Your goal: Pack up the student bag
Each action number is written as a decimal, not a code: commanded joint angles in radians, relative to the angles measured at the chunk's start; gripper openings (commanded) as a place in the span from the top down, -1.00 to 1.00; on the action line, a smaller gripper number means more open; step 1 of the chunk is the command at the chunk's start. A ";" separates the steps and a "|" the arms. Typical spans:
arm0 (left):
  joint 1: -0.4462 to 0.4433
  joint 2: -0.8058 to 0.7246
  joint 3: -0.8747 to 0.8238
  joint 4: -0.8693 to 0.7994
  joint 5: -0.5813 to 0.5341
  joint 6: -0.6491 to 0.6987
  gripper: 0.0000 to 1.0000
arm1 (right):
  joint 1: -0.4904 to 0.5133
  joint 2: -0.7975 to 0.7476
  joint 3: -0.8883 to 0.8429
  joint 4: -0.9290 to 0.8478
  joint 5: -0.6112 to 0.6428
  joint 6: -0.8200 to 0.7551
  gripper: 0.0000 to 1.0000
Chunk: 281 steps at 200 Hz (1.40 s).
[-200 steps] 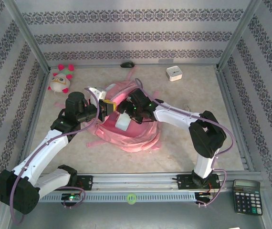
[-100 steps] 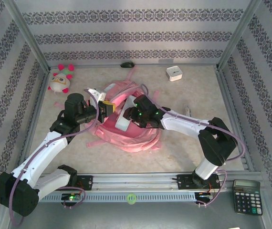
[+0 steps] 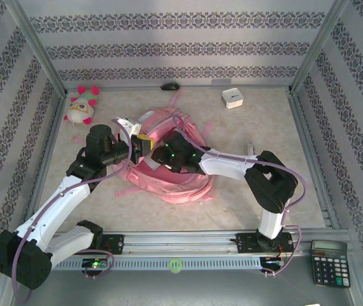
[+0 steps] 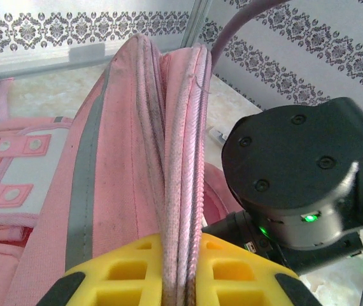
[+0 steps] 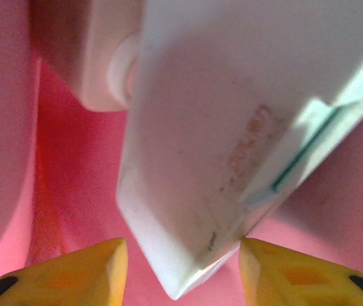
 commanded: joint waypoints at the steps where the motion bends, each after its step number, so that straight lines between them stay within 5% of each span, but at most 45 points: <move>1: 0.003 -0.045 0.018 0.124 0.060 0.023 1.00 | 0.006 -0.079 -0.026 -0.052 0.064 -0.034 -0.08; 34: 0.004 -0.048 0.012 0.114 0.059 0.026 1.00 | -0.027 -0.196 -0.157 -0.148 0.109 -0.012 -0.25; 79: 0.004 -0.060 0.010 0.097 0.074 0.033 1.00 | -0.064 -0.286 -0.220 -0.037 0.034 -0.059 -0.11; 108: 0.002 -0.050 -0.034 0.012 0.121 0.140 1.00 | -0.096 -0.421 -0.223 -0.124 0.030 -0.163 -0.20; 116: -0.001 -0.051 -0.055 -0.002 0.123 0.160 0.86 | -0.107 -0.473 -0.232 -0.168 0.038 -0.192 -0.25; 127: -0.002 -0.055 -0.079 -0.008 0.135 0.170 0.43 | -0.124 -0.544 -0.237 -0.239 0.057 -0.247 -0.31; 145: -0.003 -0.065 -0.075 -0.043 0.132 0.144 -0.16 | -0.129 -0.663 -0.217 -0.371 0.115 -0.399 -0.41; 168: -0.002 -0.091 -0.042 -0.105 0.061 0.081 -0.43 | -0.094 -0.740 -0.164 -0.483 0.151 -0.703 -0.51; 224: 0.006 -0.153 0.016 -0.344 -0.296 -0.158 -0.50 | 0.098 -0.521 -0.051 -0.591 0.132 -1.452 -0.61; 259: 0.014 -0.138 0.013 -0.538 -0.495 -0.255 -0.50 | 0.194 -0.337 -0.095 -0.499 0.188 -1.733 -0.67; 281: 0.033 -0.094 -0.019 -0.595 -0.493 -0.272 -0.49 | 0.198 -0.273 -0.142 -0.369 0.273 -1.817 -0.48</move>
